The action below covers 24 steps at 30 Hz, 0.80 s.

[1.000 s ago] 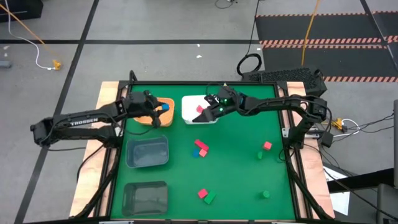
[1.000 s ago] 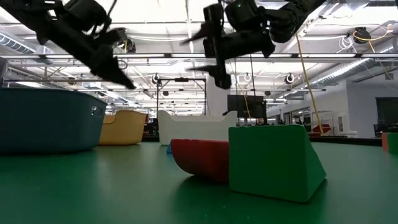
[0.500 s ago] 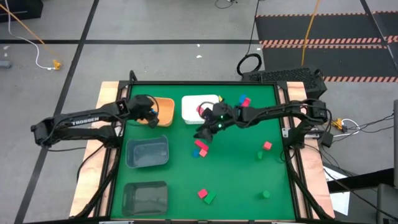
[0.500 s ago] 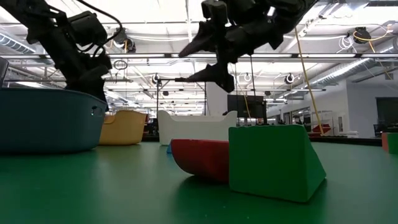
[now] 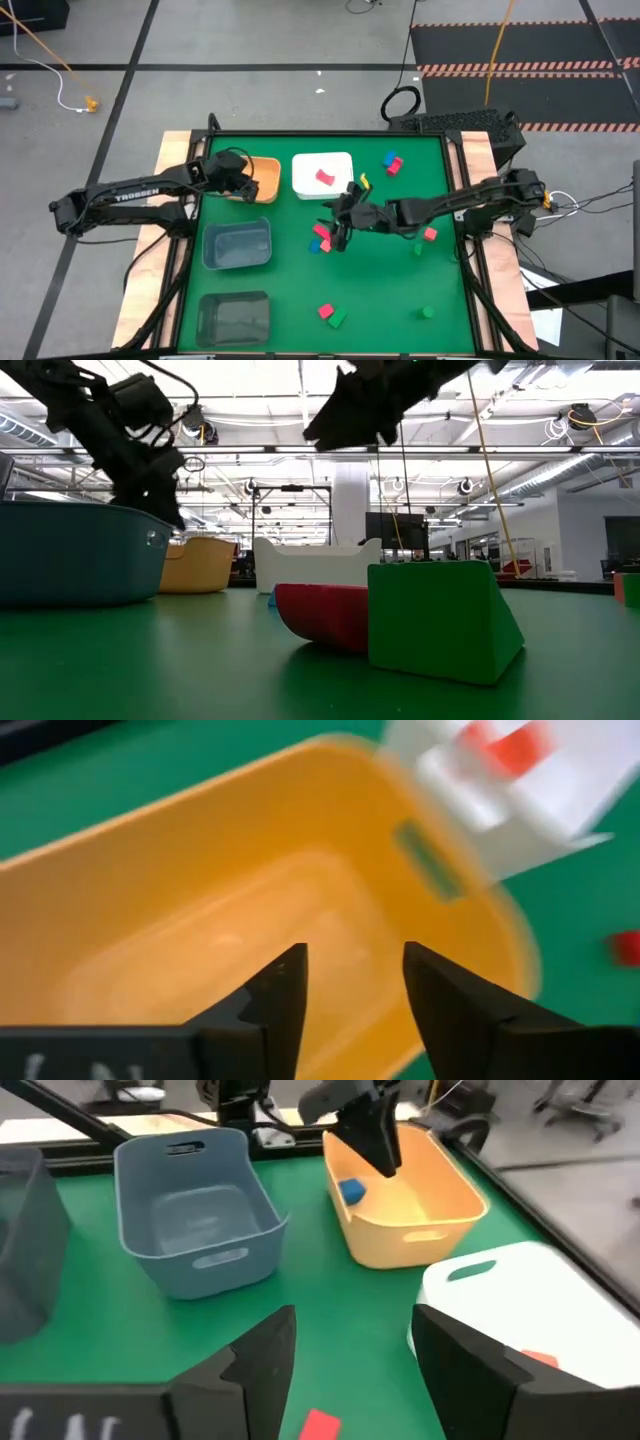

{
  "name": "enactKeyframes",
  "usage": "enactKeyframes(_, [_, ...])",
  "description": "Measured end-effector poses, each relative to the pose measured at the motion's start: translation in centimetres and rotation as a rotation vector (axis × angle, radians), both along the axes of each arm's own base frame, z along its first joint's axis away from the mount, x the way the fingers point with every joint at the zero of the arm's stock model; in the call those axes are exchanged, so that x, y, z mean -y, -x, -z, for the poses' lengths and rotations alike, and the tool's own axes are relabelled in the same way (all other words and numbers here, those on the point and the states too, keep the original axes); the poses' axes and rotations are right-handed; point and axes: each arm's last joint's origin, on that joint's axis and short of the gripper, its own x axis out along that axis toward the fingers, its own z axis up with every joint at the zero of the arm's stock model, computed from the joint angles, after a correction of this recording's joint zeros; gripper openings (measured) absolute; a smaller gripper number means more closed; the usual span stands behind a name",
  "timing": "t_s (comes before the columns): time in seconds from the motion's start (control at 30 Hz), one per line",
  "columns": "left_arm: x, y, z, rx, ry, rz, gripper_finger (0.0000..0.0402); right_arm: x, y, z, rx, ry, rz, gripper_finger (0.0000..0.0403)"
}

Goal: Sort & place blocks by color
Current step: Put the left pink block into the white bin

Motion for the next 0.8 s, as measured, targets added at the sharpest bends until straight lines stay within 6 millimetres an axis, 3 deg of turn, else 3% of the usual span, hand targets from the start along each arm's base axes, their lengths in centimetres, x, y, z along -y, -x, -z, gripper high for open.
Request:
enactKeyframes(0.23, [0.6,-0.6,-3.3,0.346,-0.035,0.182,0.0120,-1.3,0.5,0.2,-0.025,-0.083,-0.003,0.0200])
enactKeyframes(0.43, [2.7,-0.8,-6.1,0.595,-0.087,0.394,0.0111,-2.5,0.8,0.4,-0.021,-0.191,-0.003,0.0226])
enactKeyframes(0.8, [6.3,-1.2,-7.0,0.677,-0.046,0.607,0.0113,-3.5,0.4,3.8,-0.099,-0.404,0.184,0.0256])
